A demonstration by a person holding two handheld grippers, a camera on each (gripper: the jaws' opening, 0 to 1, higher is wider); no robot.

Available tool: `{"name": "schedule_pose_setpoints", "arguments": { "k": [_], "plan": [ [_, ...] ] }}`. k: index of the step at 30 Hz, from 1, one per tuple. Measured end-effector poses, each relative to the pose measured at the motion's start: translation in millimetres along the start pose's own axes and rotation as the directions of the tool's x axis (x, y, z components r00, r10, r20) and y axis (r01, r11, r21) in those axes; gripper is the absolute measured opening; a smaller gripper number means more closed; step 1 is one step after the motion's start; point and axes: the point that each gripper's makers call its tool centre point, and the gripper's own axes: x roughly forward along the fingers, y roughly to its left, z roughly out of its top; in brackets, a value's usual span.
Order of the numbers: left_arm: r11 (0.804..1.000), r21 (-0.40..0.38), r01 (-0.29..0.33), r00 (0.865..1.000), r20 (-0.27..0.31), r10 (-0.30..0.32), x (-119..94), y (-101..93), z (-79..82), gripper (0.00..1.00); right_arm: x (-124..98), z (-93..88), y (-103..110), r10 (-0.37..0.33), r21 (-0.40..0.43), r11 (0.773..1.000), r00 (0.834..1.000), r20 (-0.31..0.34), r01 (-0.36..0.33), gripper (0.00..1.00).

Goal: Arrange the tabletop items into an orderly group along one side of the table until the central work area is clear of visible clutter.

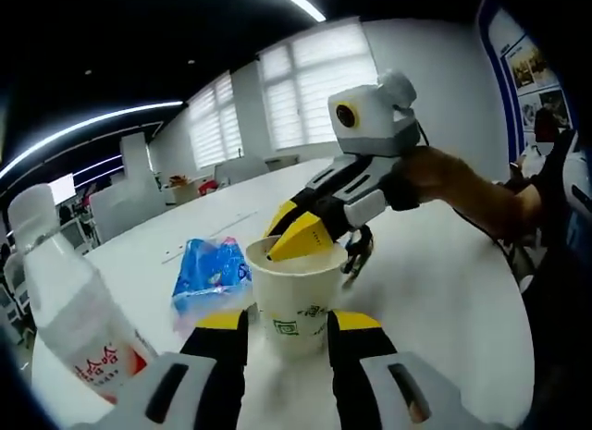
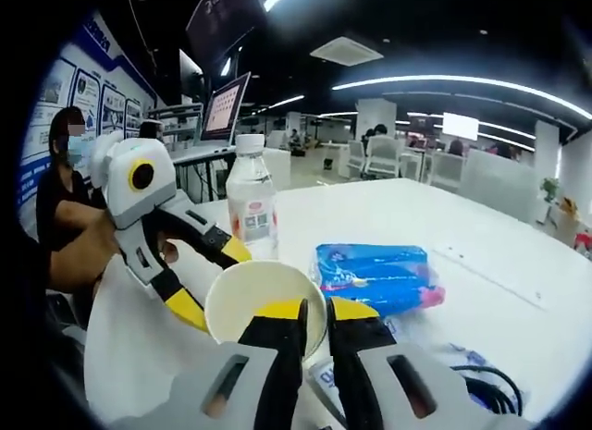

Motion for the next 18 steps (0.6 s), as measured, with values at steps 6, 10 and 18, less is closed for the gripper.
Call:
{"name": "schedule_pose_setpoints", "arguments": {
  "k": [6, 10, 18],
  "plan": [
    [1.000, 0.003, 0.004, 1.000, -0.003, -0.004, 1.7, -7.2, -0.2, 0.33, -1.2, 3.3, 0.3, 0.003, 0.010, 1.000, 1.000, 0.015, -0.003, 0.02],
    [1.000, 0.003, 0.006, 1.000, -0.004, -0.006, 4.3, -17.0, 0.7, 0.33, -1.5, 2.2, 1.1, 0.008, 0.018, 1.000, 1.000, 0.018, -0.008, 0.01],
    [1.000, 0.002, 0.013, 1.000, 0.000, -0.013, 5.9, -15.7, 0.7, 0.32, -5.4, 2.8, 3.1, 0.007, 0.025, 1.000, 1.000, 0.029, -0.008, 0.00]
  ]
}}
